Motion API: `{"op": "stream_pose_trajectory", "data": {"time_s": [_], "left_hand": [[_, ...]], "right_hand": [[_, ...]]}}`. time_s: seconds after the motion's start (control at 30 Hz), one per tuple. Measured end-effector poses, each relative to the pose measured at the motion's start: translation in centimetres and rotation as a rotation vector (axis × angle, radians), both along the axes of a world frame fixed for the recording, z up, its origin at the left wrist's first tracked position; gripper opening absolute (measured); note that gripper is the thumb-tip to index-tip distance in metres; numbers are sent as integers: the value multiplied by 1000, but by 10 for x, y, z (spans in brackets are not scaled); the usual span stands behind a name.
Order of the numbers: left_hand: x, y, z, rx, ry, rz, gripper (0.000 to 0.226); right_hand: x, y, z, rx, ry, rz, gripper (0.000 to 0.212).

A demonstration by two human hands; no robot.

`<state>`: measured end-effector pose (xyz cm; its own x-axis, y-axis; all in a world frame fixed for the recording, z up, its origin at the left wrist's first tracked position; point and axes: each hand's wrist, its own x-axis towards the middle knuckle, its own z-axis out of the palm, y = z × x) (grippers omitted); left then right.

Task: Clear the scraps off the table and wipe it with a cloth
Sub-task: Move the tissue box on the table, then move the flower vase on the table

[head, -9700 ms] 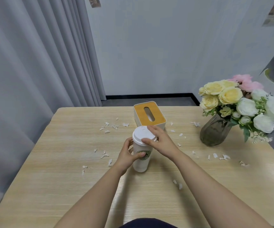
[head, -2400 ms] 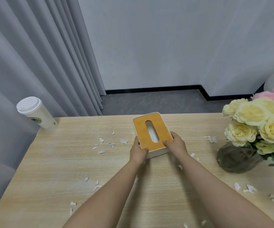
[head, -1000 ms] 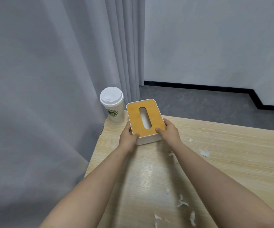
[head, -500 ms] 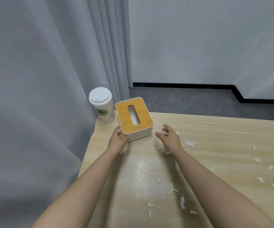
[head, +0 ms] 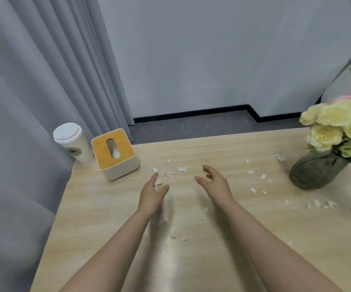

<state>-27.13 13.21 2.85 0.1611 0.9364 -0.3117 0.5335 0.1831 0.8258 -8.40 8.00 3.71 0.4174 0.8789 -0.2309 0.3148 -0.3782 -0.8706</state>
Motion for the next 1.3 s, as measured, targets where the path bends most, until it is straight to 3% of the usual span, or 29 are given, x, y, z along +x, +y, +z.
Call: {"op": "stream_pose_trajectory", "data": {"time_s": [0.23,0.6,0.77,1.13,1.3], "left_hand": [[105,-82,5,105,95,-290,56],[228,-133,3,63,-4,-545,58],[267,-120,-1,1,-38,-618,63],[355,-82,-35,-82,-43,-669,83],[396,-70,-41,-101,-137,-627,95]], "right_hand": [[90,-95,13,28,-46,-87,54],[199,-183,18,59,7,-438,49],[226,-185,12,12,34,-545,53],[286,-139,-18,21,125,-677,83],[313,-120,-22,-73,153,-605,86]]}}
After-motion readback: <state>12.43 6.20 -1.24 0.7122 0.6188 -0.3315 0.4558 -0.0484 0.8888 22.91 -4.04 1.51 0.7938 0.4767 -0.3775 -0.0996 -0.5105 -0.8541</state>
